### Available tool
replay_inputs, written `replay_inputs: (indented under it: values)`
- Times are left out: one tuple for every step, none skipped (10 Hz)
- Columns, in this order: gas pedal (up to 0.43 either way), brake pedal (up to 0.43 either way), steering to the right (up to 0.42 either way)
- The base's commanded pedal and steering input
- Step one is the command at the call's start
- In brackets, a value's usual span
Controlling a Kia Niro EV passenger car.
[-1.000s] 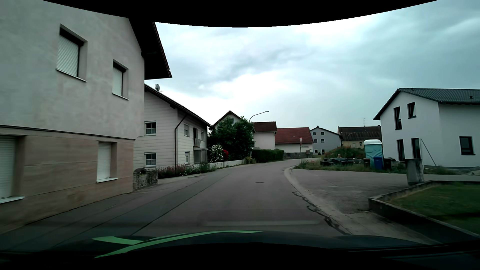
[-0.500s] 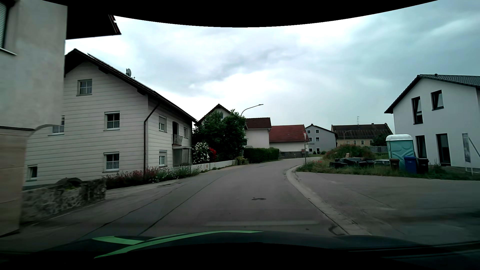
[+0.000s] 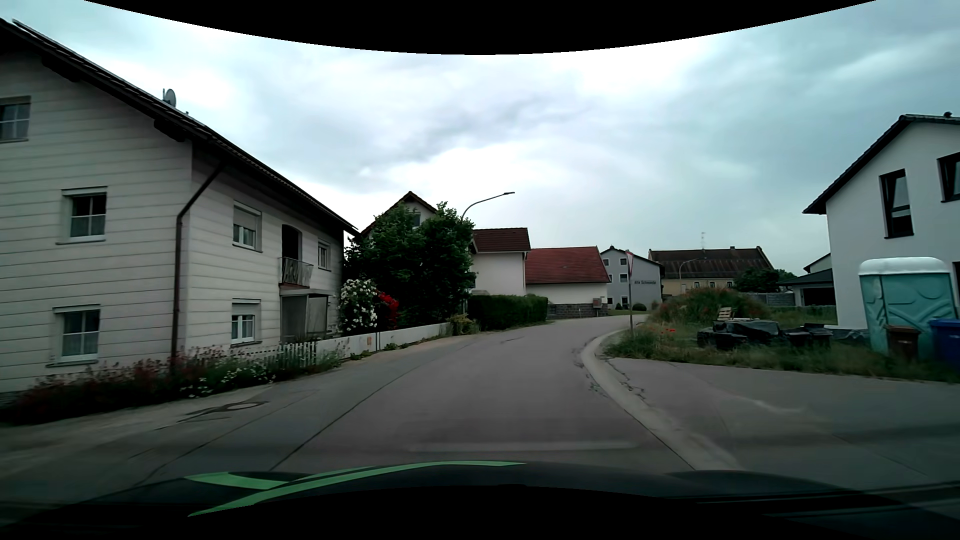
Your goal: Follow the waypoints while adhering to traffic rules and regulations
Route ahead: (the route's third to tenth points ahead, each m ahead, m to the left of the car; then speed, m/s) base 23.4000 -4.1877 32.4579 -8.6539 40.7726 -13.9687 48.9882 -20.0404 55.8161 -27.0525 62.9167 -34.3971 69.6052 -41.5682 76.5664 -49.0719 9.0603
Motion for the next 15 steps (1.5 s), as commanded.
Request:
replay_inputs:
  values:
    - [0.118, 0.0, 0.053]
    - [0.118, 0.0, 0.058]
    - [0.118, 0.0, 0.062]
    - [0.11, 0.0, 0.065]
    - [0.11, 0.0, 0.068]
    - [0.11, 0.0, 0.072]
    - [0.11, 0.0, 0.076]
    - [0.11, 0.0, 0.079]
    - [0.11, 0.0, 0.081]
    - [0.11, 0.0, 0.082]
    - [0.11, 0.0, 0.083]
    - [0.11, 0.0, 0.083]
    - [0.11, 0.0, 0.083]
    - [0.11, 0.0, 0.083]
    - [0.11, 0.0, 0.083]
